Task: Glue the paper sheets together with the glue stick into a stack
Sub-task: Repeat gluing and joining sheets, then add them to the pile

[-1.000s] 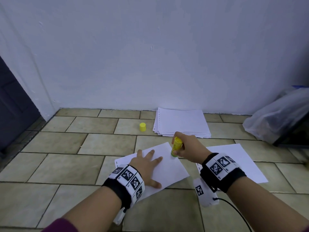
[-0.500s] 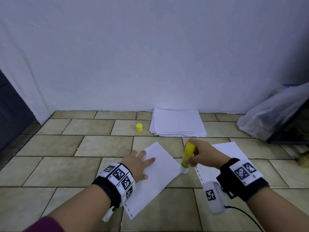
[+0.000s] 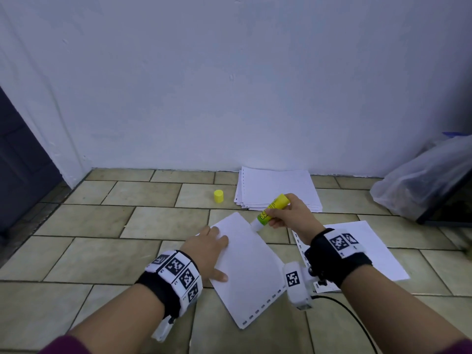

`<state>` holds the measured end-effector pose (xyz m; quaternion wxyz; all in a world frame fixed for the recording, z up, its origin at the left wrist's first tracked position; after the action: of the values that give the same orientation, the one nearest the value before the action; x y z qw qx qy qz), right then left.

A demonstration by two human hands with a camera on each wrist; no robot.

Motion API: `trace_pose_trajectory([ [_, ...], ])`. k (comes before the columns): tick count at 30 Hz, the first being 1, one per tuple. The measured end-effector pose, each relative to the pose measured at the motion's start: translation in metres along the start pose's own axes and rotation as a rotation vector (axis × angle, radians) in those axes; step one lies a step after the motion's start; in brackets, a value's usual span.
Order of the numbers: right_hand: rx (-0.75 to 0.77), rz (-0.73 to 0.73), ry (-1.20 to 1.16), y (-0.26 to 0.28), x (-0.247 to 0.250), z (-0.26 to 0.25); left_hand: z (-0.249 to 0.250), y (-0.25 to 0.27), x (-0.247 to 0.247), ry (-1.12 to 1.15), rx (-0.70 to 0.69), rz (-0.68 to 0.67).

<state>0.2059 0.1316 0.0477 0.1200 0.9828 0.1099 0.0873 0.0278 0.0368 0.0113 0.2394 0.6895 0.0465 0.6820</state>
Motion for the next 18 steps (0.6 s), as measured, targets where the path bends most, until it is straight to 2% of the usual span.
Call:
trace_pose_trajectory([
  [4,0.063,0.046,0.170,-0.013,-0.020,-0.007,-0.002,-0.002,-0.002,0.051,-0.004,-0.015],
  [7,0.163,0.058,0.367,-0.021,-0.037,-0.020,-0.003,-0.007,-0.004,0.018,0.006,-0.039],
  [13,0.236,-0.079,0.646,-0.031,-0.075,-0.025,-0.005,-0.008,-0.007,0.009,0.018,-0.040],
  [18,0.226,-0.142,0.809,-0.029,-0.077,-0.022,-0.005,-0.007,-0.006,0.009,0.013,-0.050],
])
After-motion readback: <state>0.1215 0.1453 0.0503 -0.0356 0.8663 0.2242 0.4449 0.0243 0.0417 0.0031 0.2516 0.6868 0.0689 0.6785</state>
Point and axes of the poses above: each hand's wrist, its own y-axis away from the middle knuckle, its own x-axis out of the back of the hand, z = x × y, the point moved 7 cm from there along -y, towards the middle knuckle, and after that the axes turned 4 degrees about -x, right-handed, at the moved point
